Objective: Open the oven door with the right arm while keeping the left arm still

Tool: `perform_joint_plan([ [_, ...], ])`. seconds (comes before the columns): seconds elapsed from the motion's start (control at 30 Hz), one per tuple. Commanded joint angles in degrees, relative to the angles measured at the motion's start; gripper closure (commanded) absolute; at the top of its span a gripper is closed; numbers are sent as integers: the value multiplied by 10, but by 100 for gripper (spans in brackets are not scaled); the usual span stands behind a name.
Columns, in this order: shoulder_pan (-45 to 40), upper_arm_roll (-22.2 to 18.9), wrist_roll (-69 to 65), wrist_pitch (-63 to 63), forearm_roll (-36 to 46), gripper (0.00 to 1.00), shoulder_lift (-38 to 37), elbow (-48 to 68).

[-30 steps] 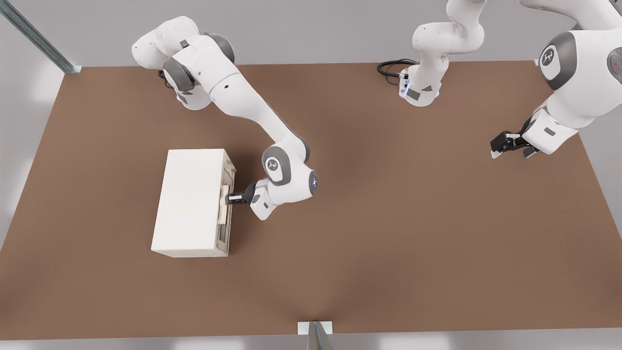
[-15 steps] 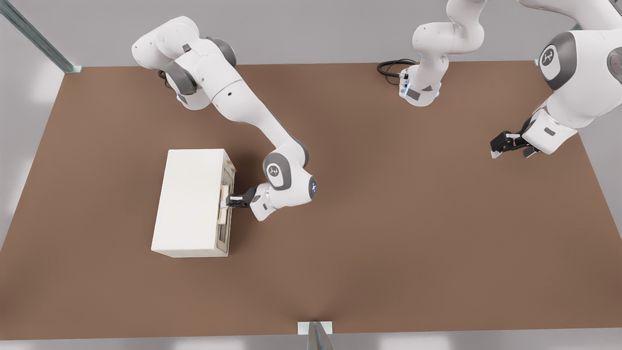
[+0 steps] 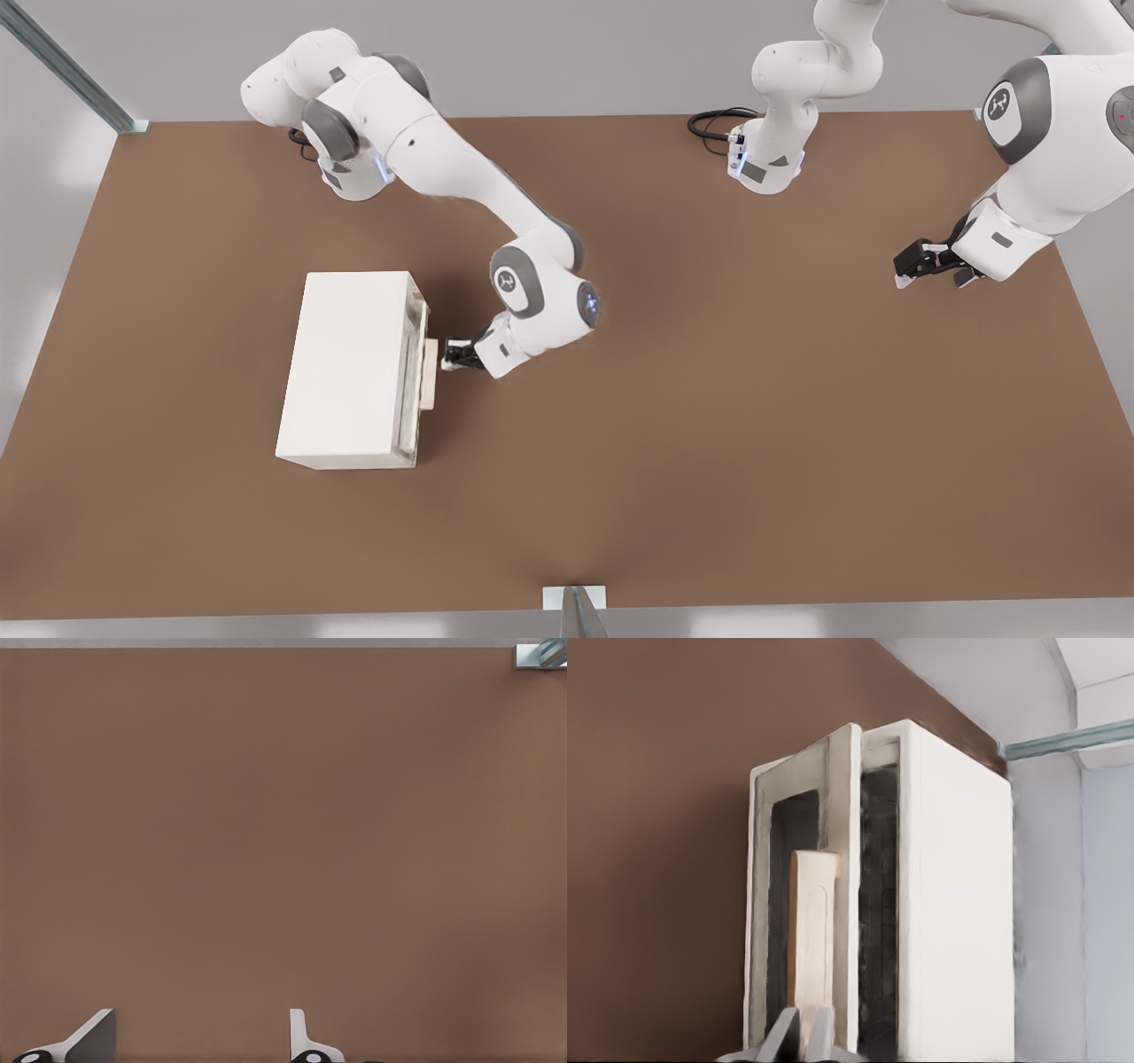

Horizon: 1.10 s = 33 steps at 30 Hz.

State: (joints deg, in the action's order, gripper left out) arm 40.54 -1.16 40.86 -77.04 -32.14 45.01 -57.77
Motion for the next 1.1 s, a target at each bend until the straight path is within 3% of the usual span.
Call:
perform_joint_plan([
  [0.0, -75, 18, -63, -93, 182, 0, -93, -23],
  [0.03, -157, 18, -209, -93, 309, 0, -163, -55],
  [0.1, -241, 17, -371, -111, 328, 0, -221, -66],
  [0.2, -303, 15, -388, -86, 338, 0, -318, -107],
  [0.23, -303, -11, -402, -57, 338, 0, -319, -106],
  [0.3, -304, -23, -413, -55, 335, 0, -315, -101],
  [1.07, -315, -24, -418, -52, 335, 0, -314, -102],
])
